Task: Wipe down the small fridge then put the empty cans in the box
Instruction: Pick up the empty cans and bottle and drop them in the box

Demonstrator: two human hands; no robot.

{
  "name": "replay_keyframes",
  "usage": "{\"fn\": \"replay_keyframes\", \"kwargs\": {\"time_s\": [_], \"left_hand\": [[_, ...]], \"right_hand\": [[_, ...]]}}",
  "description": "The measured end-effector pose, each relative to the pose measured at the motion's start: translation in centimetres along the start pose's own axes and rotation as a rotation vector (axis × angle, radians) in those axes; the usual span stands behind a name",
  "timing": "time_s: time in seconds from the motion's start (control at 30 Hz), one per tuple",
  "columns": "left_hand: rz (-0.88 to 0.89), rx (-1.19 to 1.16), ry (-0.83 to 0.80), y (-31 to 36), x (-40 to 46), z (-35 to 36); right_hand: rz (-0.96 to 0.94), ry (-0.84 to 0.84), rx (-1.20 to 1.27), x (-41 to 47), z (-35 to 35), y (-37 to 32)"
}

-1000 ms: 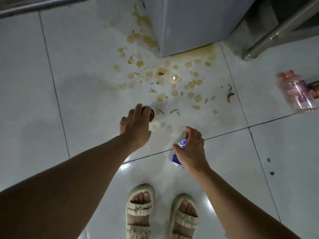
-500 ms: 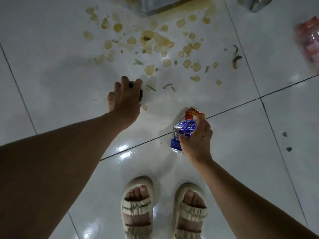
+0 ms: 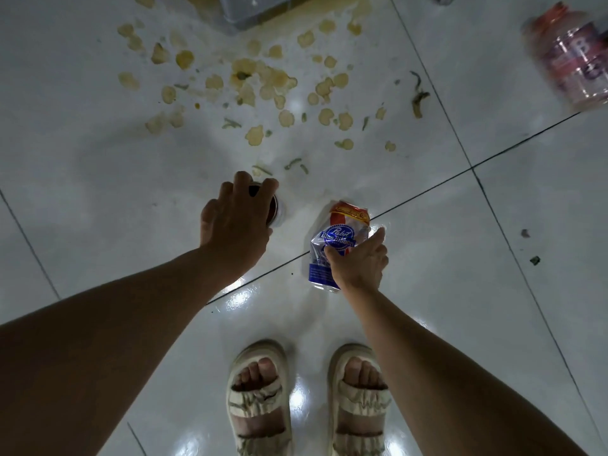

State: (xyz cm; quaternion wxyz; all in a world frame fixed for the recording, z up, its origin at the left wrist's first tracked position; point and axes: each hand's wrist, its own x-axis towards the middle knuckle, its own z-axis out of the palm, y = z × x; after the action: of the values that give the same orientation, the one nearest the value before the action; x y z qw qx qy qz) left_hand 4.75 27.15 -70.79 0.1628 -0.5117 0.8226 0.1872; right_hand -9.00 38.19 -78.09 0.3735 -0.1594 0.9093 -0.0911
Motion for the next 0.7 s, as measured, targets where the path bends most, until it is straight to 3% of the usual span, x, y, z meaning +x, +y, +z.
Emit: {"fn": "replay_keyframes", "kwargs": {"time_s": [0.2,0.3,0.4,0.7], "left_hand": [[0.033,0.061,-0.005,0.1,0.2,-0.5],[0.025,0.083,-0.011,0.2,-0.2,-1.3],[0.016,0.101,-0.026,0.9,-1.1,-2.9],[0.020,0.142,-0.006,5.6,-4.8,-15.5]], "right_hand": [[0.069,-0.013,0.044,0.0,0.2,-0.1],[0.029,-0.075,-0.044,-0.6,-0.9,-0.5],[-0.003,-0.059,0.020,-1.8,-2.8,-1.2],[-0.144,0.040,0.120,-8.4,-17.1,-7.0]]}}
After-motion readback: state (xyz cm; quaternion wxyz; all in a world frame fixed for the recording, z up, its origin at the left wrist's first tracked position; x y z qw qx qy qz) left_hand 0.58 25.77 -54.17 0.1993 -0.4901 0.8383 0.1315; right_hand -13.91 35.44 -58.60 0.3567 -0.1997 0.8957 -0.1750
